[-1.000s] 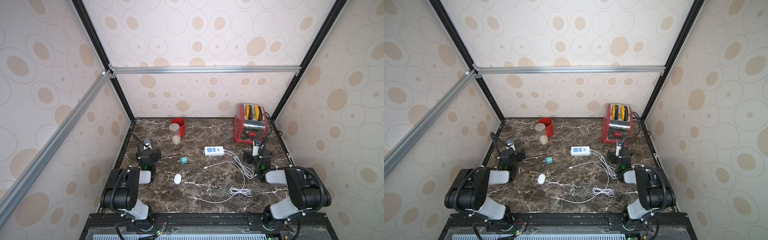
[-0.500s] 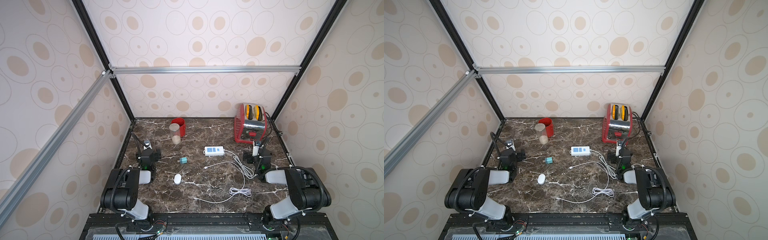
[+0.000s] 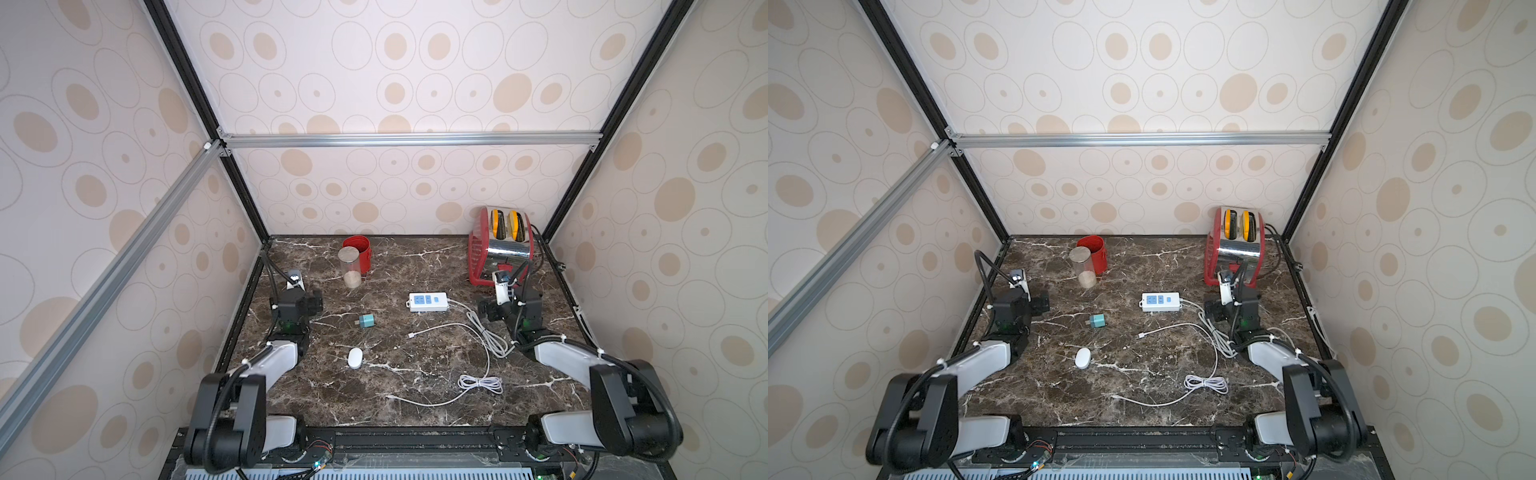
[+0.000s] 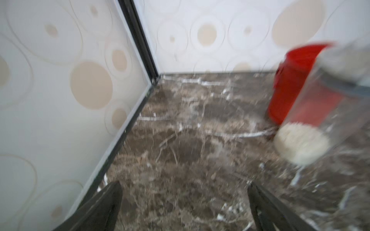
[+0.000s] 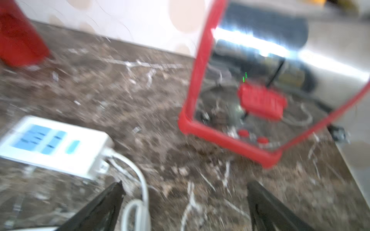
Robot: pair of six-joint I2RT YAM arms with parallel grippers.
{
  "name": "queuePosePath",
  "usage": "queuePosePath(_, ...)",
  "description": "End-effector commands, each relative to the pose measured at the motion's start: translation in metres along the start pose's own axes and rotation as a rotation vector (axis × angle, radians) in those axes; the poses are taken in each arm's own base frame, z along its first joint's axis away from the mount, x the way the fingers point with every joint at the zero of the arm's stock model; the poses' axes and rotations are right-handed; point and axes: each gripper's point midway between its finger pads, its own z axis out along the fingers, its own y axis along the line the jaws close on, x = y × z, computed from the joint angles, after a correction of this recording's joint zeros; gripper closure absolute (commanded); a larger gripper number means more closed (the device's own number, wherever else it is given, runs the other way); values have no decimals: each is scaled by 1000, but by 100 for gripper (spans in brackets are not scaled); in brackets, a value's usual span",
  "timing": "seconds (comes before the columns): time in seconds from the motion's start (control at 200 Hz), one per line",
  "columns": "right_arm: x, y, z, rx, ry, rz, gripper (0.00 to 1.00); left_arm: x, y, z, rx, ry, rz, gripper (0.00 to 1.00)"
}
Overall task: Charge the bluetooth headset
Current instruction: Pick up the charging cable from the center of the board.
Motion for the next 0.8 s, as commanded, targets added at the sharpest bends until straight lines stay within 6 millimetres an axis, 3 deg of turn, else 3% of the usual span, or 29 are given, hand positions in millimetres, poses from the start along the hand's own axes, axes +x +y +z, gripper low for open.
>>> queuePosePath(0.0,-12,54,-14,-240,116,-202,0,-34,-10,-26,113,74,34,1)
queuePosePath(0.135,3,128,-29,-490,277,-451,3,-42,-24,-52,239,196,-43,1)
queuePosePath(0.265,34,176,-37,-663,425,-636,13,-24,-37,-70,326,333,-116,1)
queuePosePath(0.456,67,202,-19,-784,520,-730,24,-4,-55,-88,428,442,-171,1)
queuePosePath(0.796,95,219,15,-859,585,-841,41,10,-65,-85,461,537,-181,1)
